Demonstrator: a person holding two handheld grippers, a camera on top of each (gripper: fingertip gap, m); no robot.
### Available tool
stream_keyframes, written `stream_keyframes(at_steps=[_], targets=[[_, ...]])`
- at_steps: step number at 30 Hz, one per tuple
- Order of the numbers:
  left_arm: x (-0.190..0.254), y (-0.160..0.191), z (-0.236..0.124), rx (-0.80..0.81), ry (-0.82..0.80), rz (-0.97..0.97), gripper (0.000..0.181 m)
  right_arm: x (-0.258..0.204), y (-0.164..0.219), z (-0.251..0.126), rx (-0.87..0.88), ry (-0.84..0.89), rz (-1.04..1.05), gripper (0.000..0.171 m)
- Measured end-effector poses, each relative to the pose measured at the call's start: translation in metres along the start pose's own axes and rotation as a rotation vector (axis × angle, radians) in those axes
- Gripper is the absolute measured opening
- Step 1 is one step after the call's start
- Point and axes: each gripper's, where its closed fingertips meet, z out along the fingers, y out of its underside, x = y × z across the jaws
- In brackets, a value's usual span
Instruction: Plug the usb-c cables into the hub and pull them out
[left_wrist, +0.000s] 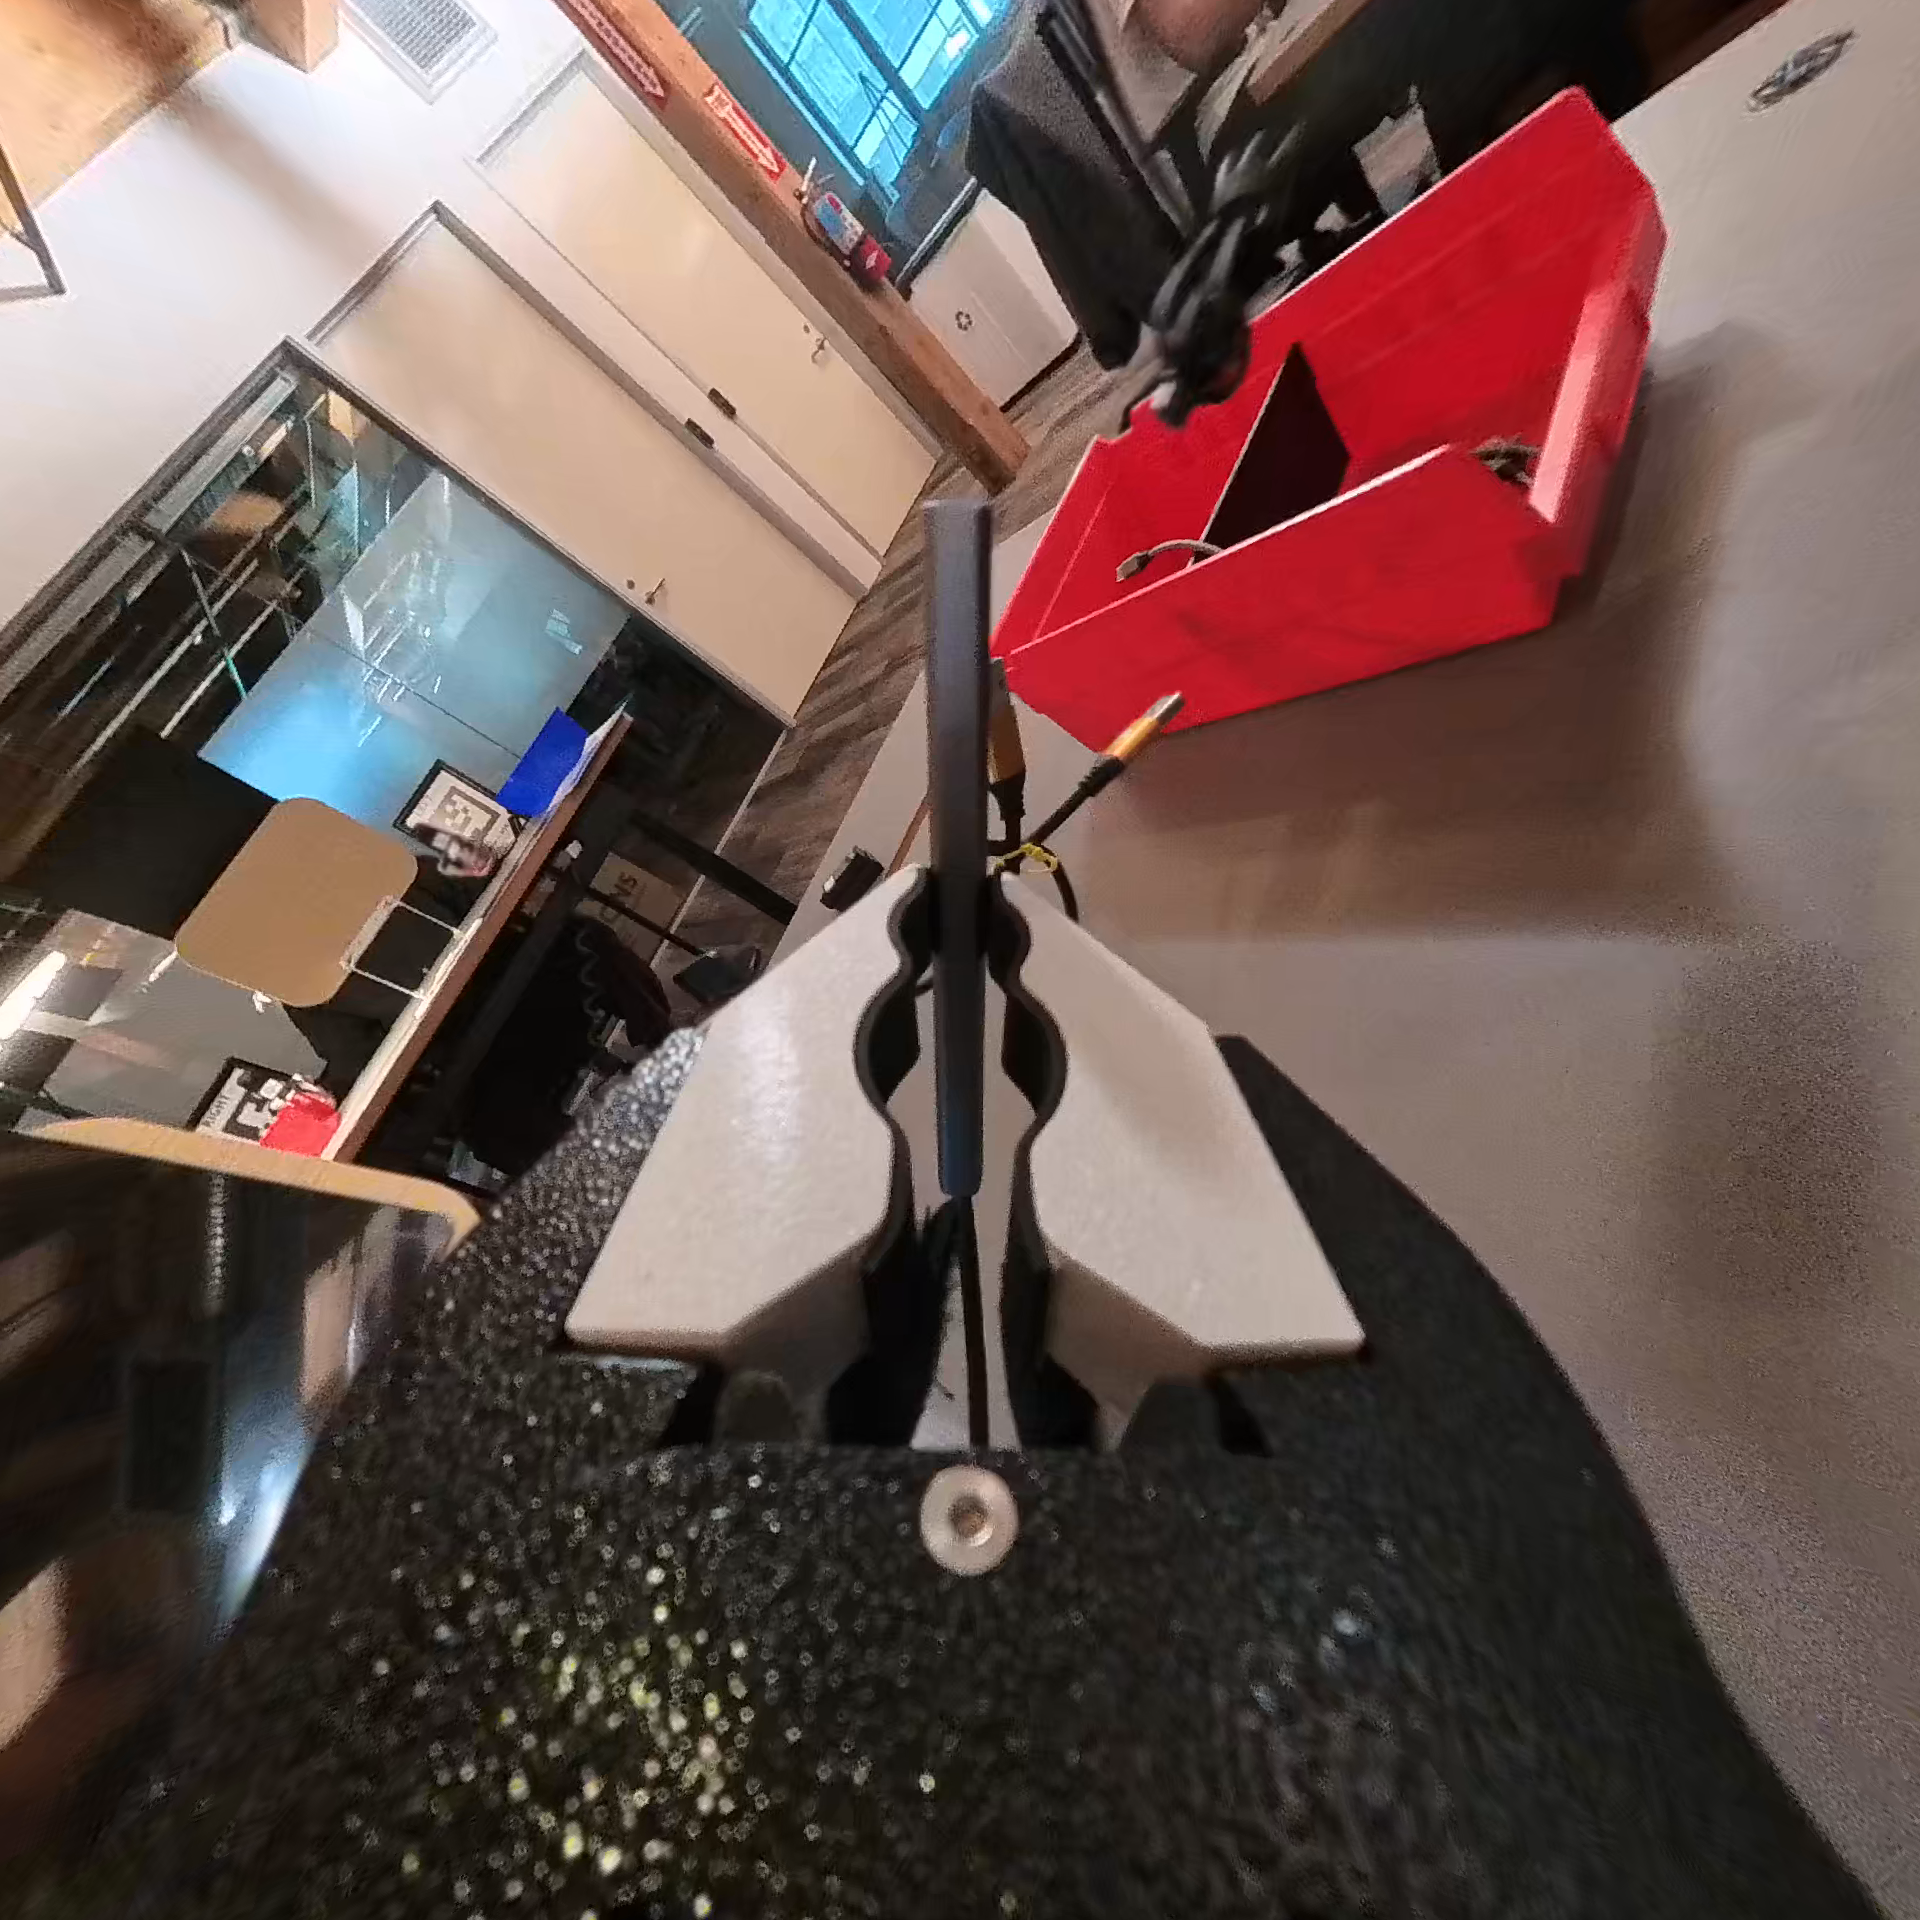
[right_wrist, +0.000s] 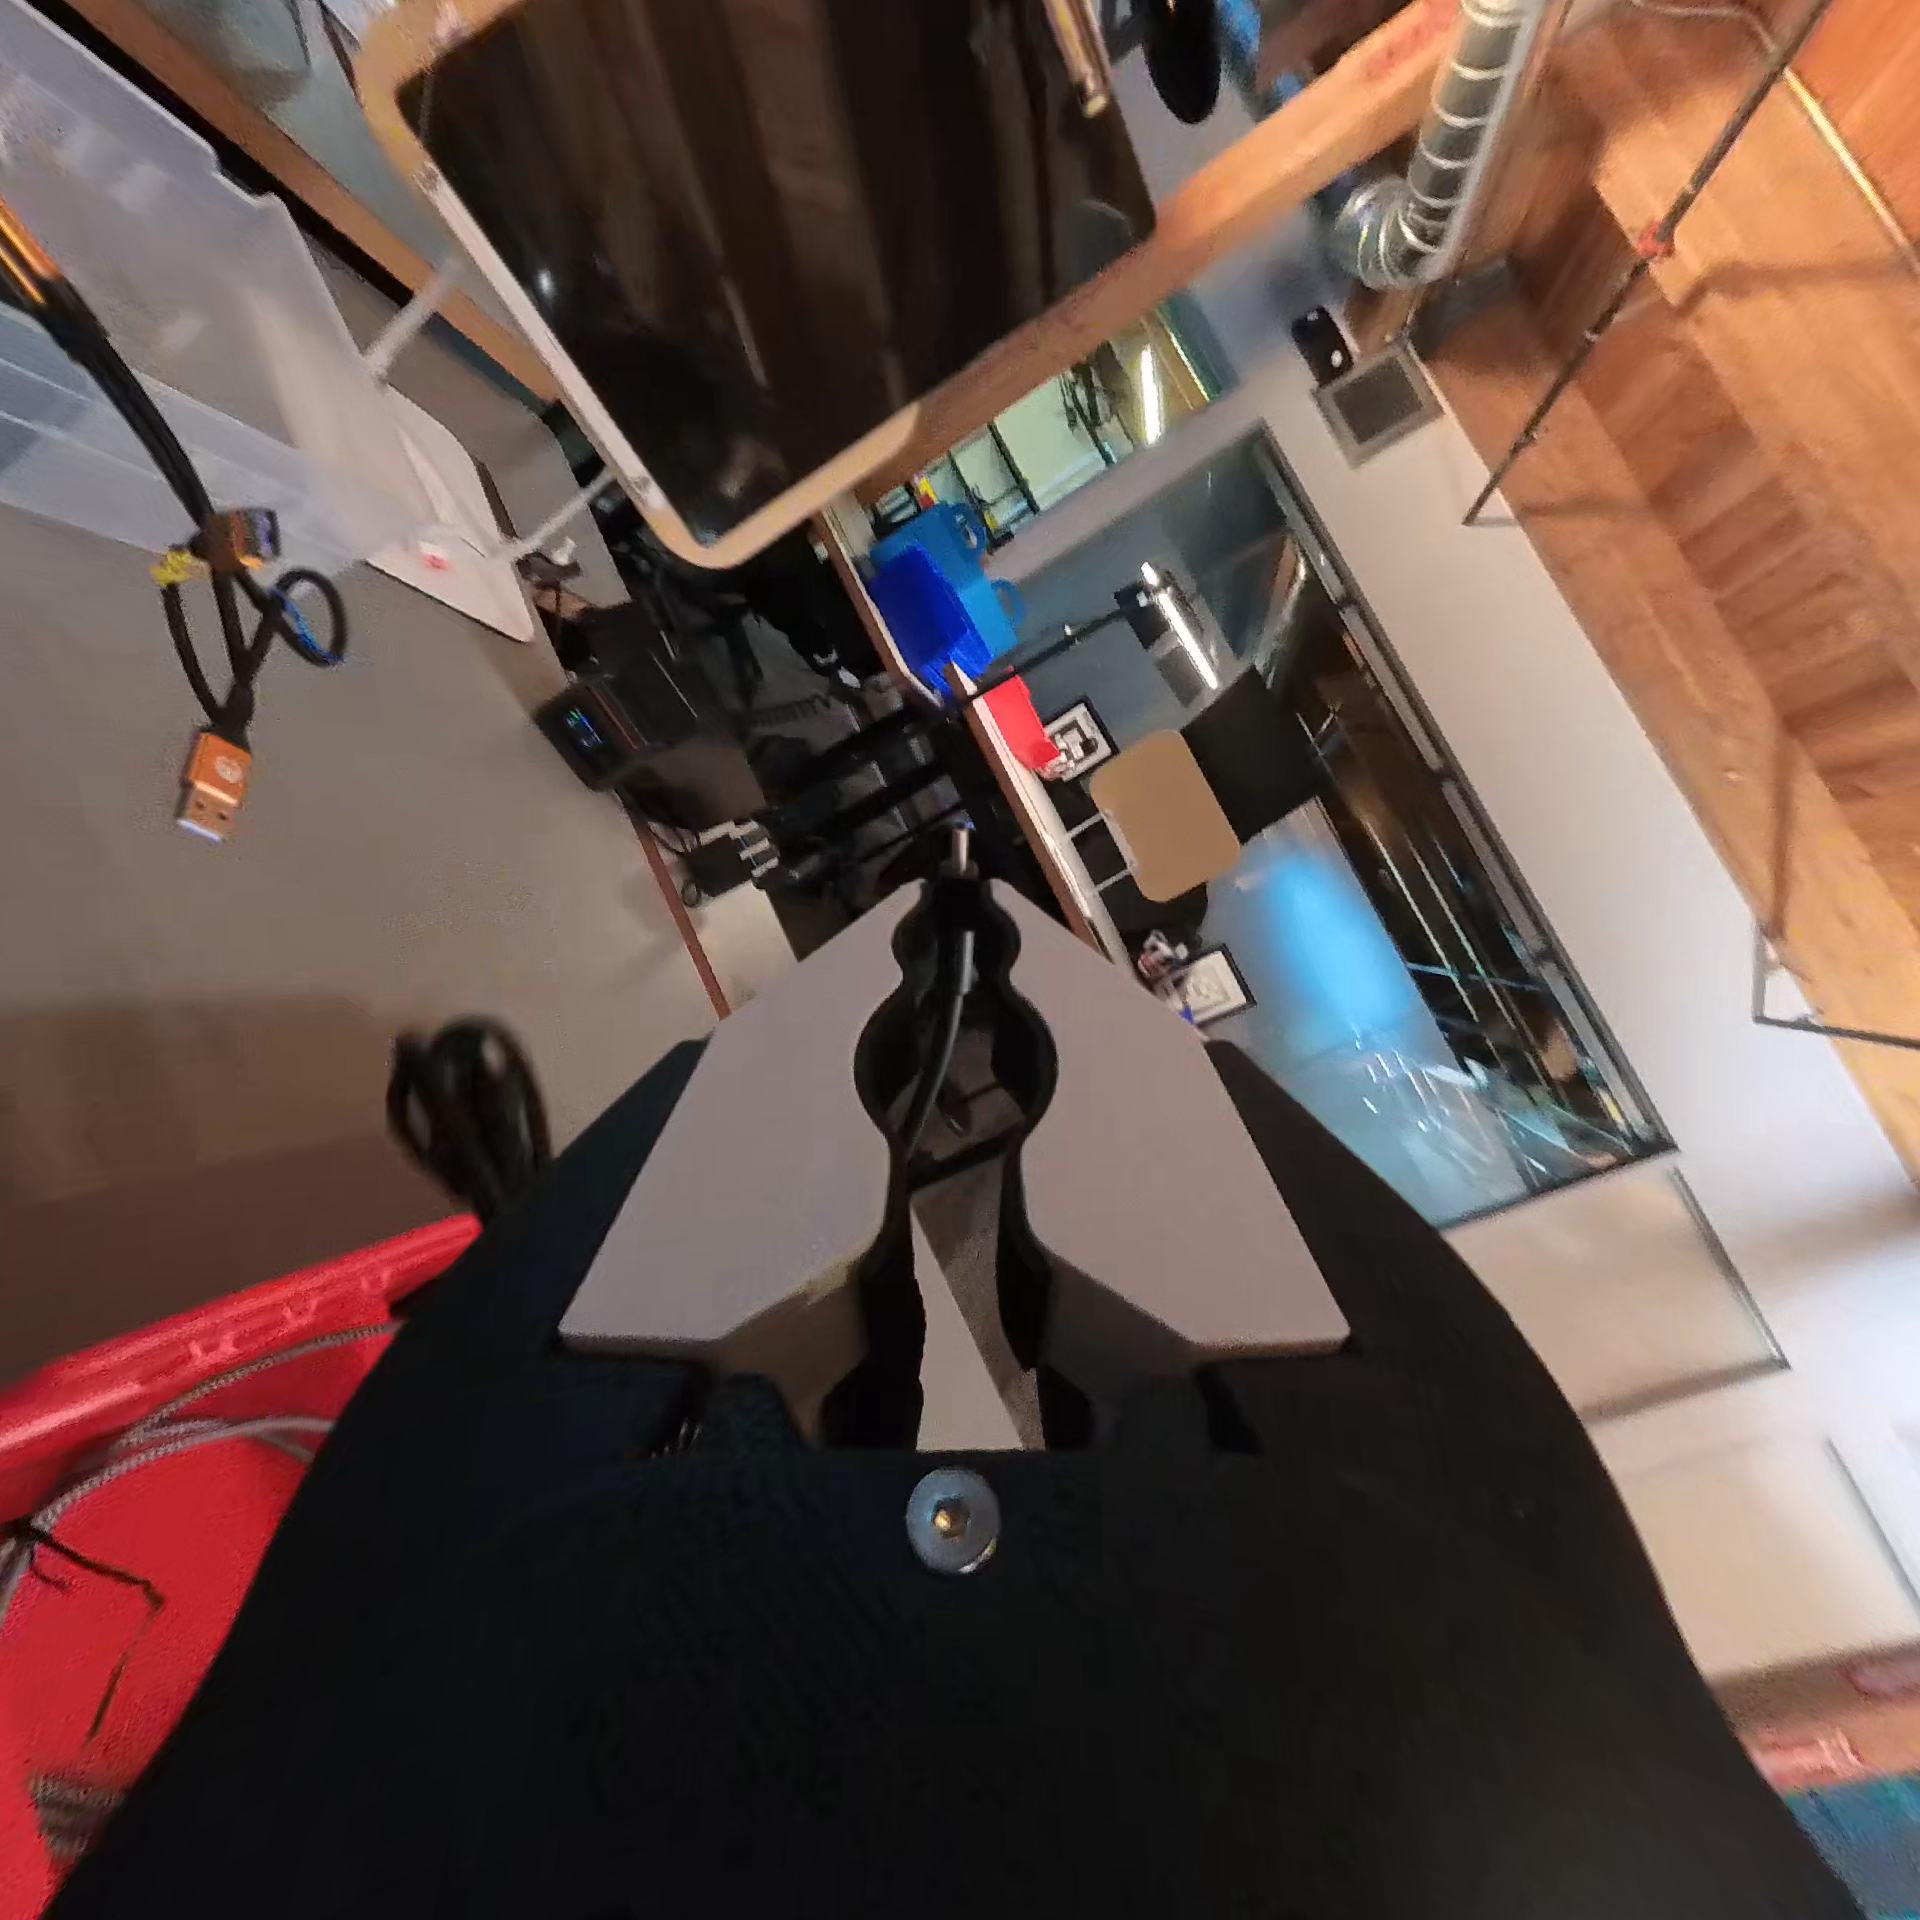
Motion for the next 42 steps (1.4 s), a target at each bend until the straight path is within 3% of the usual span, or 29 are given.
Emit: stream_keyframes(at_steps=[1,6,10,12,14,15,19,21,25,30,33,42], targets=[[-0.001,0.001,0.003,0.004,-0.004,-0.022,0.008,0.002,0.007,-0.002,-0.025,-0.005,0.008,0.005],[-0.004,0.001,0.014,0.051,-0.007,-0.143,0.007,-0.032,0.077,-0.003,-0.252,-0.128,0.053,0.006],[-0.007,-0.002,0.022,0.098,0.013,-0.269,0.007,-0.094,0.137,-0.008,-0.449,-0.366,0.160,0.006],[-0.008,-0.004,0.025,0.128,0.036,-0.334,0.007,-0.109,0.149,-0.009,-0.505,-0.417,0.220,0.020],[-0.007,-0.008,0.027,0.166,0.069,-0.391,0.007,-0.109,0.133,-0.003,-0.463,-0.400,0.267,0.046],[-0.006,-0.010,0.028,0.187,0.089,-0.419,0.007,-0.111,0.110,0.003,-0.381,-0.408,0.305,0.049],[0.003,-0.023,0.032,0.283,0.193,-0.502,0.007,-0.144,-0.016,0.018,0.092,-0.613,0.567,0.038],[0.012,-0.032,0.031,0.343,0.275,-0.532,0.007,-0.162,-0.051,0.025,0.185,-0.723,0.691,0.037],[0.027,-0.029,0.035,0.323,0.339,-0.514,0.007,-0.177,-0.065,0.049,0.198,-0.633,0.519,0.039],[0.042,-0.034,0.035,0.327,0.391,-0.467,0.007,-0.211,-0.066,0.058,0.114,-0.727,0.317,0.031],[0.047,-0.038,0.034,0.348,0.412,-0.461,0.007,-0.215,-0.071,0.060,0.130,-0.758,0.321,0.017],[0.060,-0.039,0.034,0.351,0.481,-0.453,0.007,-0.231,-0.070,0.050,0.104,-0.869,0.265,0.006]])
